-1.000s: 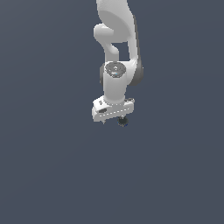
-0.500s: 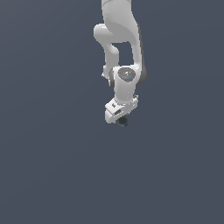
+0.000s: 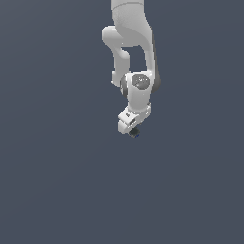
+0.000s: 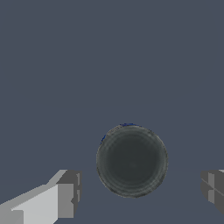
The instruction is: Pick up the object and move it to a goal position.
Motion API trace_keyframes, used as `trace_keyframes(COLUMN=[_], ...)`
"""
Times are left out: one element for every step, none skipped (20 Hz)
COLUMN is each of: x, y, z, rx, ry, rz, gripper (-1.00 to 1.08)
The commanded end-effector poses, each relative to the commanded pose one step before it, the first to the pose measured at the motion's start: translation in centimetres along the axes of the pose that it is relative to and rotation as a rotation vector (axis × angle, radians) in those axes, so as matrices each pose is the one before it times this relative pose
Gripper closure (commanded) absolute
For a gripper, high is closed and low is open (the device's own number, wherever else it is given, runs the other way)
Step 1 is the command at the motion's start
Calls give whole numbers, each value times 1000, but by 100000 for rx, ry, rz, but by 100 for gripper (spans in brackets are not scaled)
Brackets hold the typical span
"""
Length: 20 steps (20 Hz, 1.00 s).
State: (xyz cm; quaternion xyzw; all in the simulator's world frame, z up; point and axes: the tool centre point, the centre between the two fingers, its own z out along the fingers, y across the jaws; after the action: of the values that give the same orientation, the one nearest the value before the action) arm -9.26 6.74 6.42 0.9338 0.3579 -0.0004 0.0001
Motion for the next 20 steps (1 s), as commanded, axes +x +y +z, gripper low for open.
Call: trace_keyframes(x=[-10,-11,5,-20,5,-28,-2,-13,-12,-5,3,-11,15,-1,1,22,2,1,0,0], y=[21,2,-27,4,-37,6,-35,-21,-18,-17,-16,15,-15,14,12,-20,6,2,0,0], z=[100,148,206,265,321,379,432,486,523,474,412,356,293,241,186,125,79,26,0,0], rx=[-21,0,1,0,3,0,4,3,2,1,-1,0,-7,0,0,-17,0,0,0,0], ry=[16,0,3,0,6,0,7,6,6,6,6,0,5,0,0,4,0,0,0,0], rz=[23,0,-69,0,-97,0,-97,-69,-69,-69,-69,0,-69,0,0,-67,0,0,0,0], gripper=[-92,-92,-92,-92,-92,-92,-92,-92,-92,-92,-92,-92,-92,-92,-92,-92,-92,-92,108,108])
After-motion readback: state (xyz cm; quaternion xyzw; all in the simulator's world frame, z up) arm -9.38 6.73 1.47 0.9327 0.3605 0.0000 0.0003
